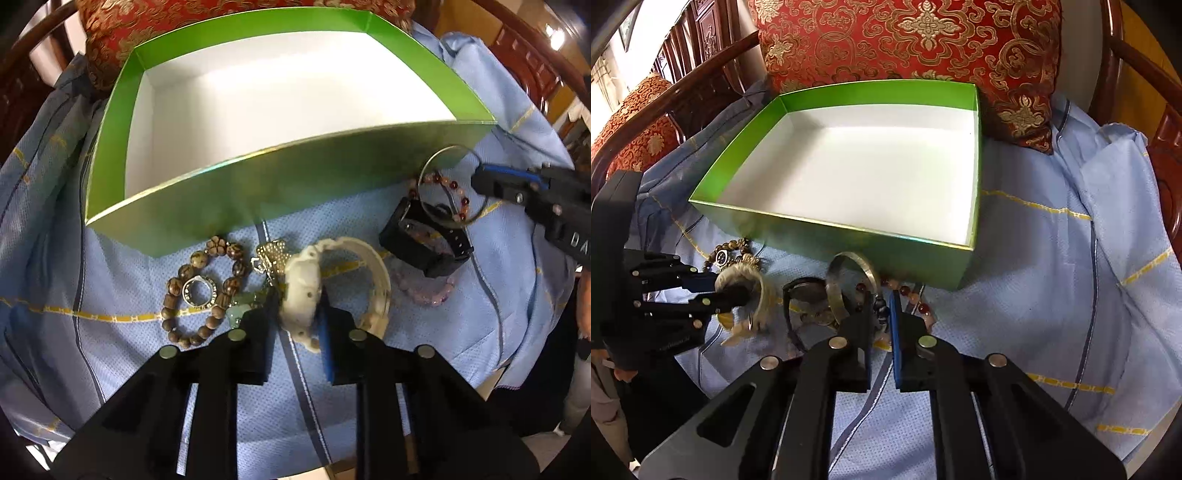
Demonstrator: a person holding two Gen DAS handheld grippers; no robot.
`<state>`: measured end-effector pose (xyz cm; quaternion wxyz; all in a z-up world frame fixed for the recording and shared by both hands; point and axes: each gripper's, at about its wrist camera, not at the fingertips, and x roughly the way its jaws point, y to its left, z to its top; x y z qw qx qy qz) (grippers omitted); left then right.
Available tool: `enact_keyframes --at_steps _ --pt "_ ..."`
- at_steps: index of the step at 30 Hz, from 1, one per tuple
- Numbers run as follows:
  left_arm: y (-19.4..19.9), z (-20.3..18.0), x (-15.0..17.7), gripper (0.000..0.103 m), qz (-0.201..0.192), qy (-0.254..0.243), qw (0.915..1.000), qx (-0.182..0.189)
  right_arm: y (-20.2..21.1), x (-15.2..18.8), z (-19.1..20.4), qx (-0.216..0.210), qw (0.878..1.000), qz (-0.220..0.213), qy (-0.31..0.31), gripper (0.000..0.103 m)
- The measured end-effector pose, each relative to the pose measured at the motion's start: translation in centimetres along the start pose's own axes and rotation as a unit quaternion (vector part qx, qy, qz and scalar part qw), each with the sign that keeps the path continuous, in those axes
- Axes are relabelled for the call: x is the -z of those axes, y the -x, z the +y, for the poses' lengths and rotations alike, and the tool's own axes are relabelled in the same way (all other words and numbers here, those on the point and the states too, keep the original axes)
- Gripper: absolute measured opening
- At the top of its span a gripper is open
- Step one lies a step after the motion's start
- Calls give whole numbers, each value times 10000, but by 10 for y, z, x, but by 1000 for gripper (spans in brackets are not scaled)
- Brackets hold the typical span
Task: Organize jewelry
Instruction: 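Carry both watches into the green box and open both grippers to release them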
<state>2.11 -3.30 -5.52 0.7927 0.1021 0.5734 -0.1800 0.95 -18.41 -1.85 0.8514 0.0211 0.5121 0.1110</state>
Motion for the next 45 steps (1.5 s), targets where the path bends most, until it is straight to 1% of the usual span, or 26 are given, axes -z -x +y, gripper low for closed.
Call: enact_keyframes --at_steps 2,3,6,8,10,11,12,13,14,16,19,20,22,23,24,26,27,28,31,33,35,37,39,40,42,45 --pt "10 5 1 17 -137 62 9999 10 0 1 0 -1 10000 -10 19 9" --pt "17 8 0 17 -235 119 9996 97 1 0 -2 -10 10000 -19 1 9" --pt "28 14 6 17 -333 200 9991 165 6 -1 -11 4 9998 -112 -134 9" --pt "31 22 13 17 -291 240 9993 81 12 -1 -9 -324 9992 -190 -109 9" --pt "29 24 19 18 -252 254 9994 25 12 1 6 -704 9973 -100 167 9" --pt "28 25 20 18 -246 255 9994 1 11 3 14 -760 9966 -44 320 17" --pt "28 26 22 18 -240 255 9994 -9 8 6 24 -752 9960 8 491 31" --pt "31 28 24 18 -231 250 9994 -8 3 9 38 -663 9952 78 718 37" --pt "27 28 24 18 -235 238 9994 -17 -1 11 46 -592 9945 116 857 41" --pt "23 25 22 18 -211 203 9996 -44 -12 15 62 -475 9923 261 1112 41" --pt "17 19 19 18 -185 165 9997 -38 -26 17 71 -332 9911 438 1213 41" --pt "17 19 20 20 -185 158 9997 -38 -30 17 72 -289 9908 491 1226 41" --pt "15 19 20 25 -150 166 9997 -43 -36 17 72 -199 9904 563 1248 30" --pt "13 18 17 28 -131 154 9998 -55 -39 17 72 -159 9901 580 1266 12" --pt "12 17 17 28 -122 131 9998 -85 -41 16 72 -197 9899 614 1259 10" --pt "12 15 18 25 -133 82 9998 -121 -39 16 69 -400 9905 561 1190 8" --pt "13 14 19 21 -148 78 9998 -127 -37 16 70 -437 9904 533 1197 8" --pt "15 15 19 18 -179 99 9997 -124 -35 15 70 -454 9903 486 1219 8" --pt "26 19 20 18 -379 242 9989 -131 -25 12 69 -598 9905 338 1193 7" --pt "41 24 21 18 -576 341 9978 3 -11 7 65 -776 9905 222 1111 7" --pt "61 28 22 18 -821 417 9954 260 9 1 63 -1050 9893 6 1011 8" --pt "75 32 20 18 -1013 505 9923 494 29 -8 59 -1489 9848 -231 861 8" --pt "80 35 20 18 -1089 585 9907 562 40 -11 55 -1707 9816 -377 769 8" --pt "79 35 19 18 -1075 609 9910 512 43 -12 51 -1793 9803 -460 691 8" --pt "74 33 20 18 -1013 578 9924 400 45 -15 46 -1785 9807 -529 591 8" --pt "69 29 19 18 -971 549 9933 302 44 -14 36 -1556 9854 -477 496 8"
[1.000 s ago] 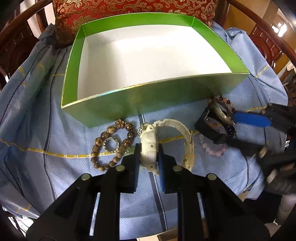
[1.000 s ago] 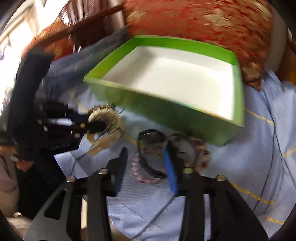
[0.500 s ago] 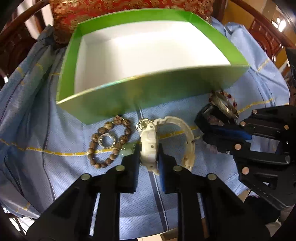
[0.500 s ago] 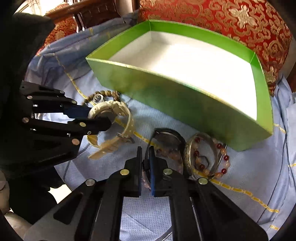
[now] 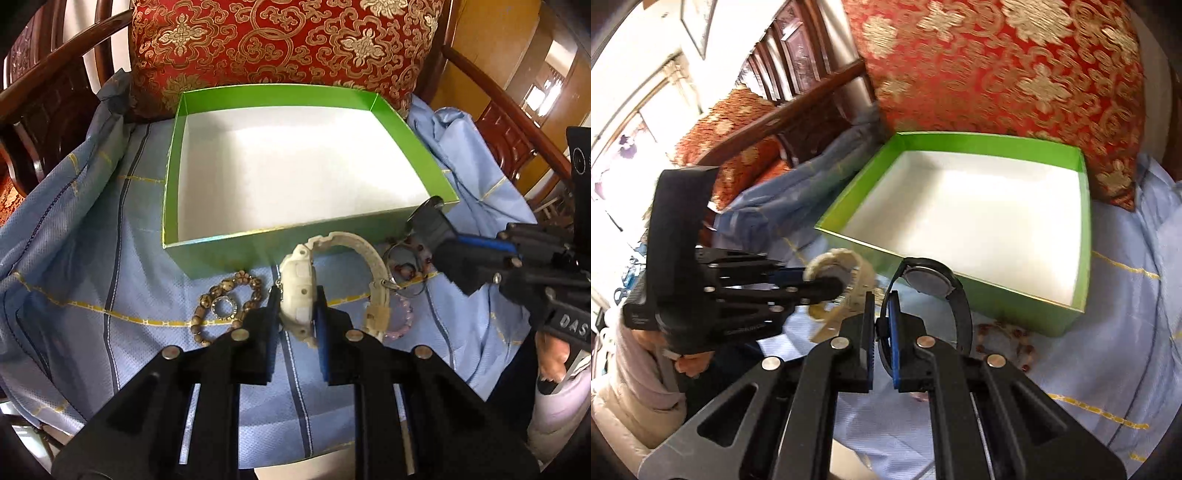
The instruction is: Organize jewelry
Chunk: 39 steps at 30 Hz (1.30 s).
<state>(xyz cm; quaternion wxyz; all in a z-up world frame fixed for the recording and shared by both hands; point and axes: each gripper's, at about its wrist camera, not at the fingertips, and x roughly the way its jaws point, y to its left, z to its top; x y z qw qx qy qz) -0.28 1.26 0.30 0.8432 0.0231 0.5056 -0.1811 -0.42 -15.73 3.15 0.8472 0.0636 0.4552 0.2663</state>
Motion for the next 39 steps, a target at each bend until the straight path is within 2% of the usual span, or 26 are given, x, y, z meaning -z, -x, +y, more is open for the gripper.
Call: enact_keyframes --at_steps 4,6,9,12,14,16,19,21,24,25,26,29,31,32,34,35,37,39 --pt "5 0 -16 18 -157 -54 9998 -101 2 -12 -4 390 9991 -129 -38 8" --pt "8 -4 -32 18 -301 -171 9989 -310 2 -27 -6 629 9979 -148 -25 8" --pt "-1 -4 -68 18 -256 -153 9992 -278 -10 -55 -22 923 9954 -259 -32 7" --pt "-16 2 -90 18 -406 -139 9982 -428 -18 -65 -44 1040 9936 -397 -211 8" --pt "-32 10 -101 18 -237 73 9993 -271 -28 -62 -59 939 9939 -396 -429 8" --pt "-43 14 -108 18 -171 144 9994 -264 -46 -60 -68 879 9941 -223 -595 8" --pt "-53 20 -112 20 -136 296 9987 -400 -47 -59 -74 1182 9903 -201 -696 20" --pt "-48 25 -112 33 -151 480 9983 -303 -38 -58 -76 1038 9910 -280 -797 36" --pt "-18 24 -98 45 -379 590 9974 150 -6 -50 -71 811 9911 -529 -917 54" --pt "-11 23 -92 47 -405 565 9972 257 4 -45 -67 691 9919 -574 -895 56" --pt "-1 18 -78 54 -370 487 9974 376 8 -43 -64 582 9931 -560 -853 58" --pt "1 10 -52 56 -183 301 9985 421 11 -23 -50 265 9976 -273 -578 58" --pt "-10 12 -37 56 115 328 9991 226 2 -9 -46 173 9986 42 -505 58" --pt "-19 15 -32 56 304 395 9987 77 -3 -7 -45 245 9983 163 -505 58" --pt "-37 21 -25 56 685 564 9959 -195 -20 4 -50 753 9938 489 -651 58" --pt "-44 24 -23 56 843 656 9939 -276 -25 7 -54 847 9916 606 -768 58" --pt "-54 27 -21 60 1062 818 9903 -370 -36 15 -65 761 9875 773 -1145 58" --pt "-60 25 -17 64 1172 876 9882 -450 -40 15 -72 732 9862 741 -1285 58"
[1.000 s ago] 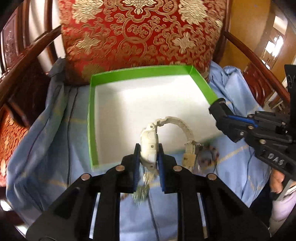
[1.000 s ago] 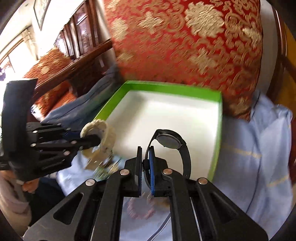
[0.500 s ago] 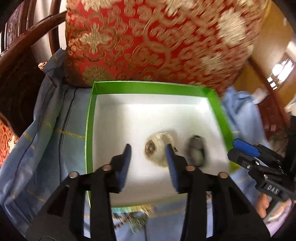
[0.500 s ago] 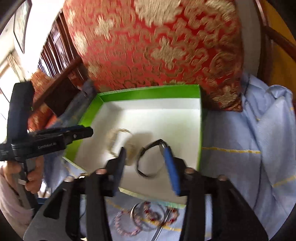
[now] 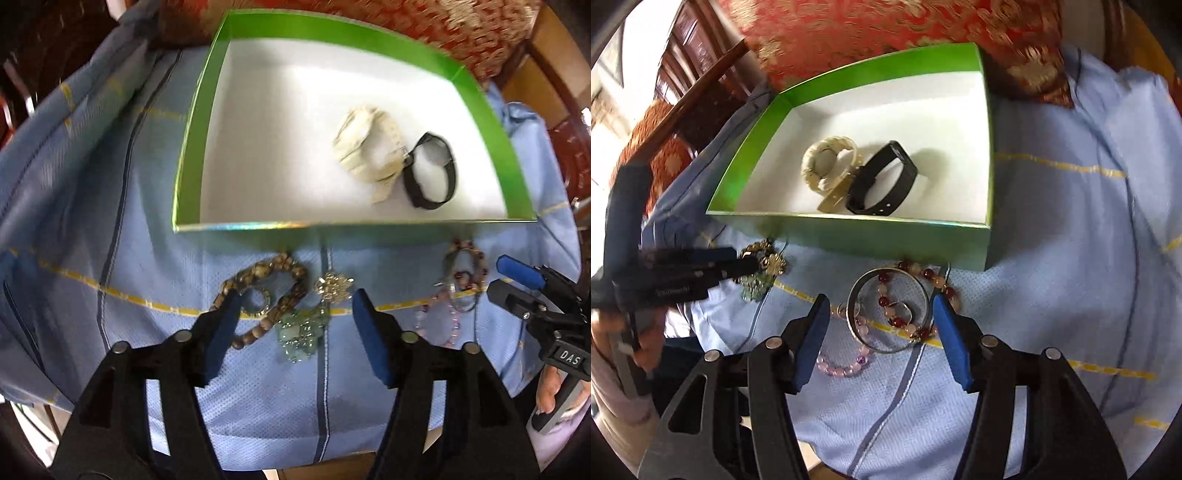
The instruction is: Organize jewelry
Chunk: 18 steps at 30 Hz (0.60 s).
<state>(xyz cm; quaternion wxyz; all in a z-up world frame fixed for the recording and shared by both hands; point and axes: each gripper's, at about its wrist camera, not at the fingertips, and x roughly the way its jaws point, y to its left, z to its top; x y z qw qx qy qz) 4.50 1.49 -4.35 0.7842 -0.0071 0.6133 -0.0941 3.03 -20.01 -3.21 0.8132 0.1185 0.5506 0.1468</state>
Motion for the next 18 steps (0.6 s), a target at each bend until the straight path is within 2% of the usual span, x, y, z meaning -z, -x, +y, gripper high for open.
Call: enact_keyframes --at_steps 4,5,7,9,11,14,17,18 --pt "-7 -10 1 65 51 -119 9999 -103 -10 1 1 380 9993 -54 -26 58" --pt "-8 -12 2 67 61 -150 9998 -135 -12 3 0 354 9994 -7 -33 58" --pt "-10 -15 4 69 75 -190 9996 -177 -16 5 2 -65 9998 181 -29 58" --pt "-11 -17 5 70 69 -207 9995 -212 -21 7 12 -406 9979 436 255 58" --pt "-11 -17 5 70 62 -190 9996 -219 -22 13 26 -522 9948 601 638 58" --pt "-10 -12 2 72 41 -113 9996 -240 -17 18 39 -340 9938 510 932 60" --pt "-10 -6 0 73 37 -65 9997 -239 -17 19 47 61 9933 267 1118 75" --pt "-10 -5 -1 74 32 -73 9997 -240 -18 20 50 170 9926 217 1181 76"
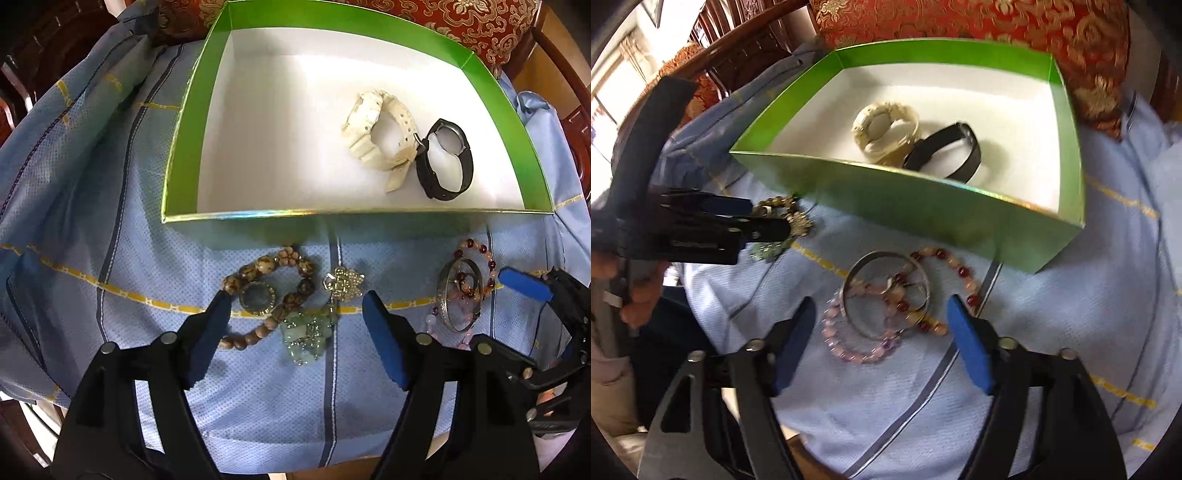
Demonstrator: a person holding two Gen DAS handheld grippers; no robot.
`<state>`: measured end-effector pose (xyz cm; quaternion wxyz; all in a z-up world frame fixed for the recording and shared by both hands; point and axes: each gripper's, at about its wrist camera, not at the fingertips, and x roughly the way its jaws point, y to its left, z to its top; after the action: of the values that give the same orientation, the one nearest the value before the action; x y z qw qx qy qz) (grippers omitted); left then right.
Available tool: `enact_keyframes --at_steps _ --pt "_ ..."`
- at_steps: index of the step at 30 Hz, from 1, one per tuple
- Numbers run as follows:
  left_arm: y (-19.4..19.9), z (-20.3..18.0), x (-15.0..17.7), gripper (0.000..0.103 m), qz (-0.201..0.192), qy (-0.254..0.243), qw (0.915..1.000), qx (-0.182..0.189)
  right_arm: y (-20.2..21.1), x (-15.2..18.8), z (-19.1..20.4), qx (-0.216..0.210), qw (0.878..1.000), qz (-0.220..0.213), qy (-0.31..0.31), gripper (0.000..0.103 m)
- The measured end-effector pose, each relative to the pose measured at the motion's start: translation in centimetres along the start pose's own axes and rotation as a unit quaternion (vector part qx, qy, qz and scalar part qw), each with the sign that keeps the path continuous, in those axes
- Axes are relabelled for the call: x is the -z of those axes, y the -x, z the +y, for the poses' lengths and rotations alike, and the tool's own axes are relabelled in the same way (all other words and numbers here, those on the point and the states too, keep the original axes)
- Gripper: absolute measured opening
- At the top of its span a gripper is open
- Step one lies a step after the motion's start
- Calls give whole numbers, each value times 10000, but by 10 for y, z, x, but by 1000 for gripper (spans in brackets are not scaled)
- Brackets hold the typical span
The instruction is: Organize jewelry
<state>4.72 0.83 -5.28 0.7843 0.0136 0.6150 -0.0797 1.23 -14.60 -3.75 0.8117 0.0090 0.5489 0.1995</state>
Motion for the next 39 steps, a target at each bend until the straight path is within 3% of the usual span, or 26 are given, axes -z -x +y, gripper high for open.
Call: enact_keyframes --at_steps 4,8,11,19,26,39 --pt "1 0 0 76 -36 -45 10000 -22 -13 3 12 532 9982 -59 278 75" --pt "4 6 5 77 -260 198 9994 -98 -22 8 19 741 9958 -33 530 74" --pt "10 6 10 82 -532 231 9981 -214 -23 10 27 703 9952 -116 672 59" --pt "5 -8 17 86 -528 72 9981 -320 -13 10 20 498 9967 -140 619 59" --pt "8 -4 23 89 -780 297 9962 -254 -9 6 6 380 9987 -121 307 59" --pt "-1 -13 26 90 -625 198 9972 -348 -14 3 9 364 9987 -111 343 59"
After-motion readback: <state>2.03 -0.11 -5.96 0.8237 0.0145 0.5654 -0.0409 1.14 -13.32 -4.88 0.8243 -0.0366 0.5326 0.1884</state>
